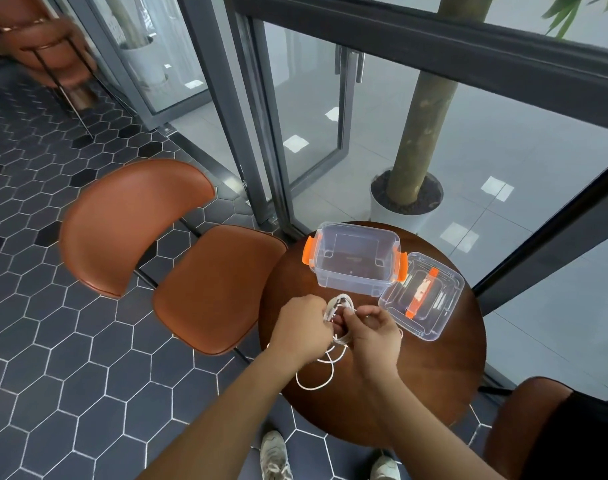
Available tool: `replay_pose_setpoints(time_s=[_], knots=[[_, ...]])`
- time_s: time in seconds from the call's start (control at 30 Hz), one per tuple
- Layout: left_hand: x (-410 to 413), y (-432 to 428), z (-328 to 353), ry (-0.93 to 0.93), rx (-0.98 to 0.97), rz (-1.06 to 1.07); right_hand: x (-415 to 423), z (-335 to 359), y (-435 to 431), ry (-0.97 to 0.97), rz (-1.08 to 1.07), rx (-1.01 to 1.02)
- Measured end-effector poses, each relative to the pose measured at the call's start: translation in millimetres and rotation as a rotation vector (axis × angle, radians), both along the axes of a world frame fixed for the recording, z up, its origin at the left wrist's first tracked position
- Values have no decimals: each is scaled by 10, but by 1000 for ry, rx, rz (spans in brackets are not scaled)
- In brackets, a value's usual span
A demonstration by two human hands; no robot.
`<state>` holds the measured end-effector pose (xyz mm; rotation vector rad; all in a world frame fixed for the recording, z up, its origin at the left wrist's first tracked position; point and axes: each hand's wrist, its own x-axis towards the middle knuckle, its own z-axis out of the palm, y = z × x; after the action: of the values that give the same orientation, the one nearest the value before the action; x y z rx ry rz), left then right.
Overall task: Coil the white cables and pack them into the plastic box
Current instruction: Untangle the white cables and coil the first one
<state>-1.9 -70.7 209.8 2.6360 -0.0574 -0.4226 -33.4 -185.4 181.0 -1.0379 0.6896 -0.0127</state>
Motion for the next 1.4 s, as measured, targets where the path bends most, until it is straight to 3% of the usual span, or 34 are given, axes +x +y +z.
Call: replay_pose_setpoints(time_s=[0.13,0.27,0.53,0.67,0.8,0.93,1.23,1.4], knots=[[-1,34,-142,105,-217,89,-9,-67,-32,-20,159,-486],[-45,63,-118,249,-539,216,48,-60,-140,-82,308,-604],[-44,93,-29,173,-707,312,128,-6,-276,-126,369,-452],[-61,85,10,145,-801,253,124,-19,-339,-130,413,-316],[-31,75,15,90,-683,238,121,-131,-351,-101,413,51],[15,16,45,34,-551,239,114,-141,-339,-106,361,187],[-40,-18,-28,-64,-74,107,70,-161,-314,-170,498,-435],[-31,-7,-82,15,-155,151,63,-146,-382,-195,531,-382]])
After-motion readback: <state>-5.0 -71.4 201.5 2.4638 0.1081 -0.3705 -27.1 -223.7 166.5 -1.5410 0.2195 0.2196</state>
